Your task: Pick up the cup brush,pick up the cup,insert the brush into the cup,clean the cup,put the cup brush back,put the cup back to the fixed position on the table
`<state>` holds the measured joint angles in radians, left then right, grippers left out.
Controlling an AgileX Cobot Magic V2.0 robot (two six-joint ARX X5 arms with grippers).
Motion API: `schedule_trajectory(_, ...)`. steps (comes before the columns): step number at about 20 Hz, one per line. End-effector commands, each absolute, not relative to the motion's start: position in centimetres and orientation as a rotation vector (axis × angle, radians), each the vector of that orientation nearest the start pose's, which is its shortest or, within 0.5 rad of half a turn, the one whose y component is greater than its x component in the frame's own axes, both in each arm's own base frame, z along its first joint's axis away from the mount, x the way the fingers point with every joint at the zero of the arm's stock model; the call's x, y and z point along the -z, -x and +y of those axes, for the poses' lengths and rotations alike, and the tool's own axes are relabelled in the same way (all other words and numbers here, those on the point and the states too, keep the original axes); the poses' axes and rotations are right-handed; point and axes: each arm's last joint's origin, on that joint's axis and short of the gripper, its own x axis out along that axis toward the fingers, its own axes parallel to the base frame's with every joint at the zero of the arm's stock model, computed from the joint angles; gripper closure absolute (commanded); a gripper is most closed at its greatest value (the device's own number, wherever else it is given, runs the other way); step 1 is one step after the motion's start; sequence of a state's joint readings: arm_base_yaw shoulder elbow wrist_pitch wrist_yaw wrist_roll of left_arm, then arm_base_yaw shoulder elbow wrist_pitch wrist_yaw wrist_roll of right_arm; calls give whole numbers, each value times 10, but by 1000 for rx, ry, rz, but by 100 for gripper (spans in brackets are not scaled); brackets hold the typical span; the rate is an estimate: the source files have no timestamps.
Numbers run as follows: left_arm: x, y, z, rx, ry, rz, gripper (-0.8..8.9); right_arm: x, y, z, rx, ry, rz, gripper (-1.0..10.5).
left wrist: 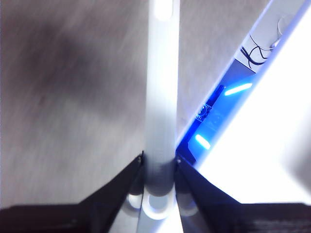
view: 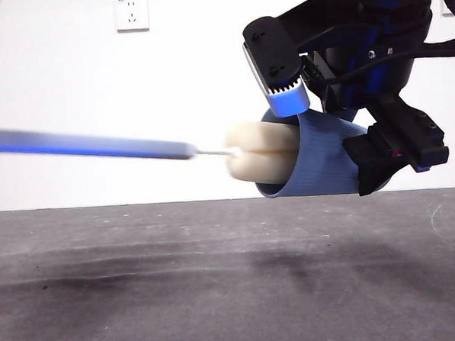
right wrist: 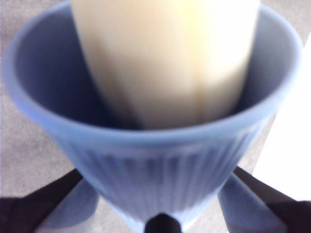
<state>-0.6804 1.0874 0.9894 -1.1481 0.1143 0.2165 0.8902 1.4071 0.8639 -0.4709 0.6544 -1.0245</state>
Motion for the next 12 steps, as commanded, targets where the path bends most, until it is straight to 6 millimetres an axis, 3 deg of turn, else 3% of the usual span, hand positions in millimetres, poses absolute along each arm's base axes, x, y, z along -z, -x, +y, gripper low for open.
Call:
schedule_trajectory(1,-290,-127,-99,776,-508,1152,822,-211,-182,197,-578,1620,590,964)
schedule_trajectory(5,-299,-105,-75,734,-480,1179,822,-218,-183,197,-508,1456,573,964)
schedule_trajectory(12,-312,-84,-59,652,-325,1068,822,-241,-181,192,-384,1116,514,963)
